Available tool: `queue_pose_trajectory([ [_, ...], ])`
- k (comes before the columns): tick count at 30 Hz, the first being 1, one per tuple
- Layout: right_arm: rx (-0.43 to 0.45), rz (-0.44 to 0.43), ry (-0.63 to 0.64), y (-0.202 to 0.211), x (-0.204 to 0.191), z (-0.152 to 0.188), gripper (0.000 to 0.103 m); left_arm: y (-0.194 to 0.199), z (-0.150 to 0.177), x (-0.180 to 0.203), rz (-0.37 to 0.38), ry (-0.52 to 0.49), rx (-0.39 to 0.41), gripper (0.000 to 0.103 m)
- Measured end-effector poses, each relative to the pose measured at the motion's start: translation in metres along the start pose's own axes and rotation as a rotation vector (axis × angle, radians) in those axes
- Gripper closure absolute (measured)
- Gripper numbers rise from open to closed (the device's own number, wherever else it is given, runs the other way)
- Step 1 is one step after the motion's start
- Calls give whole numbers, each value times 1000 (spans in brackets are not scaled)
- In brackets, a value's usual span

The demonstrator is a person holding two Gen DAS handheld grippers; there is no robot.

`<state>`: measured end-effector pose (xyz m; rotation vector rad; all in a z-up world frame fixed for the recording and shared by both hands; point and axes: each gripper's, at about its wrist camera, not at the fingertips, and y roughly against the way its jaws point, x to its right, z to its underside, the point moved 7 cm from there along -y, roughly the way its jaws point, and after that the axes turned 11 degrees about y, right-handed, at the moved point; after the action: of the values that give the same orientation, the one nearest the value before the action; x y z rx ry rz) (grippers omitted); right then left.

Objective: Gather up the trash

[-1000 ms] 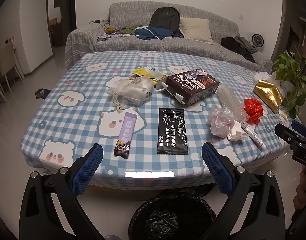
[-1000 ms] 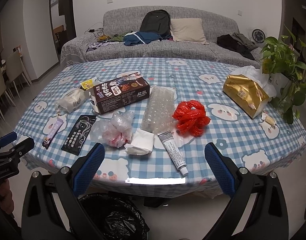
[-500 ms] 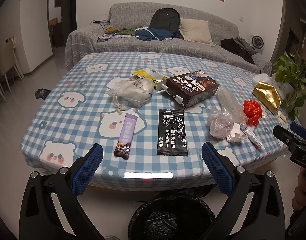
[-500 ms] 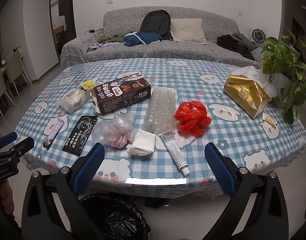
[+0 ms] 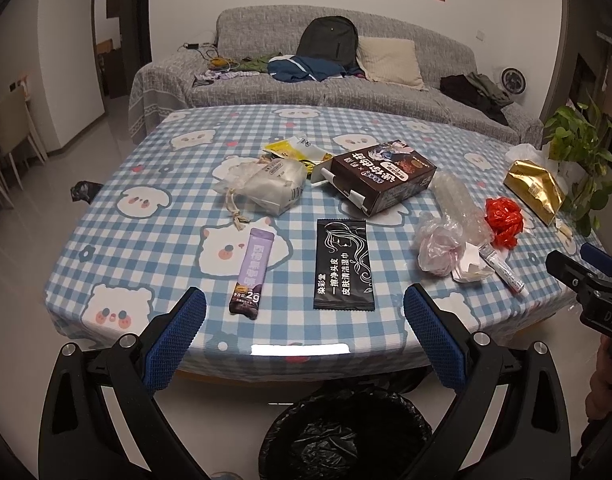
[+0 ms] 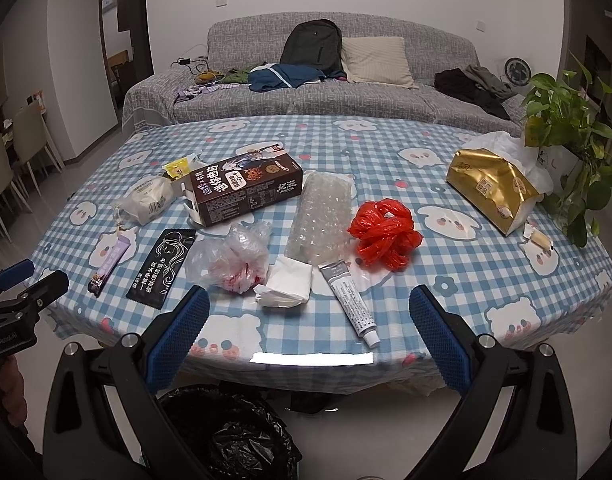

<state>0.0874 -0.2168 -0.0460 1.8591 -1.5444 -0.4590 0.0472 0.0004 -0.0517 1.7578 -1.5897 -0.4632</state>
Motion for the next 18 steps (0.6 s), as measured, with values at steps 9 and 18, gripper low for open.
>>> queue_pose_trajectory([
  [9, -1, 3, -4, 1, 4, 0, 7, -3, 2, 0, -7, -10, -4, 6],
  [18, -2, 3, -2, 0, 3, 1, 7, -4, 3, -1, -10, -11, -9, 6],
])
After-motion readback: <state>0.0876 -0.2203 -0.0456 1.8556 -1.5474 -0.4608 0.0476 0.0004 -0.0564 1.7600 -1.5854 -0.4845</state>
